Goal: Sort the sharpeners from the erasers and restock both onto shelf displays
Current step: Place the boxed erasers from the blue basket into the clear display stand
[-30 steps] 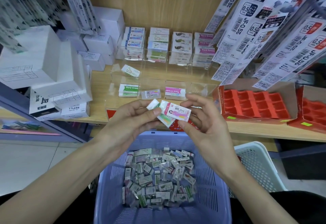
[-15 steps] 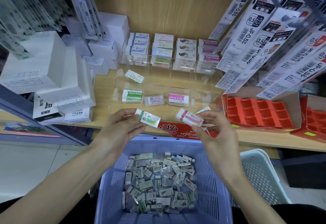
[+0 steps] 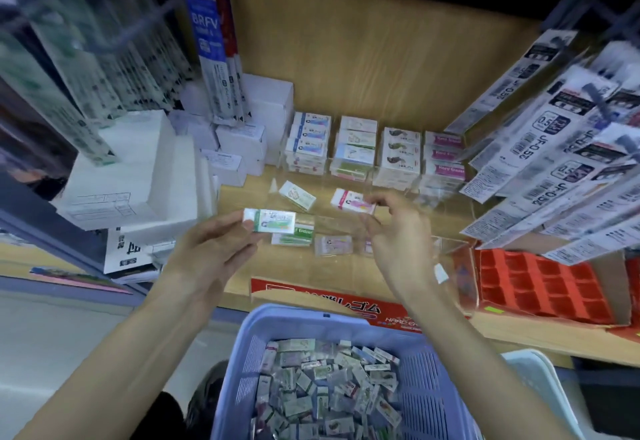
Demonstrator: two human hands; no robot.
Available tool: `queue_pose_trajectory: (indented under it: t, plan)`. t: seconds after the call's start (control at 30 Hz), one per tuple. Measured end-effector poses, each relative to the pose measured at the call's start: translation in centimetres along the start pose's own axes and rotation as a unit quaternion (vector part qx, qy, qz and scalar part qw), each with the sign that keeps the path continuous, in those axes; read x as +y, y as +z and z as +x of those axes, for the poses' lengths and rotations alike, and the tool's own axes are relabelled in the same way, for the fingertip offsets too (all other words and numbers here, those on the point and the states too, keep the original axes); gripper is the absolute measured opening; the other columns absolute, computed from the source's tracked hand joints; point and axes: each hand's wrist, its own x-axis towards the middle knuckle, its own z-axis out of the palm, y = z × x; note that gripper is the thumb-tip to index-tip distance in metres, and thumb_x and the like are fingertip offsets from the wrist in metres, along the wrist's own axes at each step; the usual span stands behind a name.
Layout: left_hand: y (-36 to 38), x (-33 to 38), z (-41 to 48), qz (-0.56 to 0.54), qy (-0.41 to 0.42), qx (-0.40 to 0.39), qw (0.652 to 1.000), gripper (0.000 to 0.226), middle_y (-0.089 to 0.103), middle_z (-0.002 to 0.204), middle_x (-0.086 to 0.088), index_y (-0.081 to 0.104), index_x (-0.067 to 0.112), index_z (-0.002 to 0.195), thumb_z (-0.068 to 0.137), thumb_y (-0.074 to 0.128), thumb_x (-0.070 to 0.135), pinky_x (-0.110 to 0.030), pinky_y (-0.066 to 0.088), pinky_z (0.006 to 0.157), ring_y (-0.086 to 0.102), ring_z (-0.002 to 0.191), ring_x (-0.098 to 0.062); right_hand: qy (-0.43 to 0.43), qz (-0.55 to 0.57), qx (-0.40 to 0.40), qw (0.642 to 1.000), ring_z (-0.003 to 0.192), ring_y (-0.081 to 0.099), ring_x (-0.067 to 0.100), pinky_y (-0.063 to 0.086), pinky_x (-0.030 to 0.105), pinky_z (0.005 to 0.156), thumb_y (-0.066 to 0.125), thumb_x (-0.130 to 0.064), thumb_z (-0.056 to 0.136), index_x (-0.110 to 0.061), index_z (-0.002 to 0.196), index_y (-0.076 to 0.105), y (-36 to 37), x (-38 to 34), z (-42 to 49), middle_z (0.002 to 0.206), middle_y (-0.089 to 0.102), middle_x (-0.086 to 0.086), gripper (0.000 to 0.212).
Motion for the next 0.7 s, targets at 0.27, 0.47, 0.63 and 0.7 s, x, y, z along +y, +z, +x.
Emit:
queue_pose_trajectory:
  t: [0.27,0.47,0.63,0.7]
  plan:
    - [1.0,0.2,0.3,-0.036,-0.011,-0.035,0.999,0.015,0.073,0.078,0.000,0.063,0.010,0.095,0.085,0.060,0.000,-0.017,0.057,0.069,0.071,0.075,-0.011,-0.084,-0.246,-0.054,0.964,0.094,0.059,0.027,0.037,0.029,0.081,0.054,0.013,0.076,-0.007,0.096,0.064,3.3,0.0,6.2,0.102,0.064,0.009,0.030]
    - [0.9,-0.1,0.4,-0.038,-0.024,-0.039,0.998,0.016,0.072,0.080,-0.002,0.064,0.011,0.093,0.082,0.062,0.000,-0.017,0.056,0.067,0.071,0.075,-0.012,-0.132,-0.423,-0.109,0.890,0.081,0.058,0.022,0.012,0.033,0.111,0.053,0.007,0.075,-0.015,0.080,0.066,3.5,-0.3,6.7,0.082,0.063,0.001,0.026]
    - [1.1,0.0,0.1,-0.042,-0.025,-0.052,0.997,0.019,0.071,0.092,-0.008,0.065,0.010,0.095,0.078,0.064,0.002,-0.018,0.057,0.068,0.071,0.079,-0.013,-0.114,-0.438,-0.171,0.876,0.095,0.059,0.024,0.014,0.038,0.113,0.053,0.006,0.078,-0.017,0.078,0.063,3.5,-1.3,7.1,0.079,0.061,0.004,0.025]
    - [1.4,0.0,0.1,-0.044,-0.027,-0.054,0.997,0.019,0.070,0.096,-0.009,0.065,0.009,0.097,0.080,0.064,0.001,-0.018,0.057,0.068,0.071,0.079,-0.012,-0.116,-0.398,-0.173,0.893,0.116,0.049,0.026,0.012,0.040,0.115,0.055,0.002,0.083,-0.012,0.096,0.070,3.1,-0.5,6.5,0.106,0.065,0.008,0.025]
